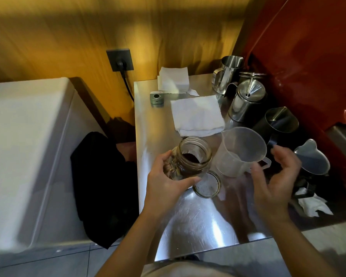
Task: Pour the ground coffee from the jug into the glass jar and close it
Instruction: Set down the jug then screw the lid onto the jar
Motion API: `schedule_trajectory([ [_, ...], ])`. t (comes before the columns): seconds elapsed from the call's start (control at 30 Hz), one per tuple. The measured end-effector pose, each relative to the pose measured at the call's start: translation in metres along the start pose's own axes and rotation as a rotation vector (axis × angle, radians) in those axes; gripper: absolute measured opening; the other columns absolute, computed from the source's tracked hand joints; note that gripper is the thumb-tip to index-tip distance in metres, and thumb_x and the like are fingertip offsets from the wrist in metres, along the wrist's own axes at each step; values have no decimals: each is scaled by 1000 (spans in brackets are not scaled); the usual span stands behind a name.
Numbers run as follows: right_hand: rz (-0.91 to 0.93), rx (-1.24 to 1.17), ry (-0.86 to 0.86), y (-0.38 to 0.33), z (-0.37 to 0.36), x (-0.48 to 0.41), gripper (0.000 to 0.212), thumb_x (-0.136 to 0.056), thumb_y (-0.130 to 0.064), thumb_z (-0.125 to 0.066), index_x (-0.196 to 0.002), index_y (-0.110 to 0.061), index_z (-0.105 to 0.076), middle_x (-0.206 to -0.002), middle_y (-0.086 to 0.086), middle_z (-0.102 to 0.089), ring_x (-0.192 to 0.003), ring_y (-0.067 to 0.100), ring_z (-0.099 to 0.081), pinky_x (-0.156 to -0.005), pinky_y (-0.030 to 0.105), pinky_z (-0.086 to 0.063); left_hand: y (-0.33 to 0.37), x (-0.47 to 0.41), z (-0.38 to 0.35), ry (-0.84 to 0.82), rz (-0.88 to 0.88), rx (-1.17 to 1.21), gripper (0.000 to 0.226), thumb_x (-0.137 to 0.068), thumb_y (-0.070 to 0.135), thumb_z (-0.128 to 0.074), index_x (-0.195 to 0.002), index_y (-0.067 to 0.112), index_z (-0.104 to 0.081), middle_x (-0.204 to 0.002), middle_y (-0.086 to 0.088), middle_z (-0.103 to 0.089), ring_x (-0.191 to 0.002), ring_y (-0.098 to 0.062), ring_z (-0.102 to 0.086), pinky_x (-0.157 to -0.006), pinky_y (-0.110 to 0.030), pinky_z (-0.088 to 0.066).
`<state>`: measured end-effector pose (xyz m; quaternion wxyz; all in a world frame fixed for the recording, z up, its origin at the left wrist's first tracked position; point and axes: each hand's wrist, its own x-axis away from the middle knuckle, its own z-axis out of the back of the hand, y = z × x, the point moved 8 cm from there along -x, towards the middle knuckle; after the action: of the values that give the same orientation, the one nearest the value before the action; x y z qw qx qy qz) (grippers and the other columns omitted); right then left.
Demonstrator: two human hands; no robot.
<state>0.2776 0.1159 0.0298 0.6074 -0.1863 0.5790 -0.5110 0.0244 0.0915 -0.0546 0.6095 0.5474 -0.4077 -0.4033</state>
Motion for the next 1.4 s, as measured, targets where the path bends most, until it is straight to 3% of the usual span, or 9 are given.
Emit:
schedule_trajectory([
  [0.17,60,-14,-351,-23,-41,12,52,-74,-20,-70,-120,-19,-45,-114,-3,-51,-108,1,-48,-92,14,-39,25,7,0,-37,-96,-70,82,-36,47,-92,-106,59,-51,-106,33,-64,-98,6,-64,-79,-9,-49],
  [0.37,-207,-237,-920,-26,-101,33,99,-59,-28,-83,-132,-52,-21,-136,-18,-40,-127,-4,-36,-101,10,-31,45,20,4,-91,-206,-19,82,-41,30,-92,-115,38,-57,-110,18,-68,-102,-6,-66,-83,-14,-49],
  [0.5,-128,-181,-936,-34,-107,21,99,-55,-34,-85,-133,-45,-25,-132,-19,-46,-124,0,-41,-103,21,-37,49,21,10,-95,-184,35,81,-39,26,-89,-113,23,-56,-105,12,-70,-100,-7,-65,-83,-18,-49],
  [0.67,-54,-218,-842,-41,-106,14,92,-52,-33,-86,-128,-40,-35,-123,-16,-53,-118,11,-51,-98,30,-44,61,19,17,-120,-205,-39,83,-39,28,-91,-113,38,-55,-109,13,-67,-104,-7,-63,-84,-17,-48],
  [0.77,-144,-249,-892,-35,-118,20,92,-49,-26,-88,-126,-36,-38,-120,-13,-57,-116,10,-53,-99,38,-45,57,15,15,-145,-134,-39,85,-36,23,-93,-112,29,-55,-107,6,-66,-99,-8,-64,-83,-16,-48],
  [0.97,-154,-199,-998,-34,-126,20,92,-48,-28,-91,-123,-36,-39,-115,-23,-56,-111,-3,-52,-88,11,-43,37,17,17,-136,-55,-8,74,-41,7,-89,-106,21,-56,-95,17,-73,-87,1,-67,-72,-11,-49],
  [1.13,-192,-210,-937,-19,-122,25,92,-47,-27,-91,-124,-34,-39,-118,-15,-57,-114,5,-53,-97,24,-44,25,15,15,-138,-49,-34,75,-41,8,-89,-107,23,-57,-95,11,-73,-90,-2,-65,-73,-11,-48],
  [1.3,-180,-193,-915,-11,-129,27,90,-48,-31,-90,-121,-40,-39,-117,-23,-55,-113,4,-53,-92,16,-43,23,11,17,-135,-79,-63,75,-41,11,-91,-106,25,-56,-95,14,-72,-86,6,-63,-72,-7,-46],
  [1.4,-194,-168,-947,-8,-139,31,92,-46,-33,-91,-120,-45,-37,-117,-25,-54,-114,1,-51,-92,16,-43,15,7,25,-115,-68,-51,74,-39,22,-93,-105,32,-61,-101,17,-72,-92,-1,-68,-74,-12,-50],
])
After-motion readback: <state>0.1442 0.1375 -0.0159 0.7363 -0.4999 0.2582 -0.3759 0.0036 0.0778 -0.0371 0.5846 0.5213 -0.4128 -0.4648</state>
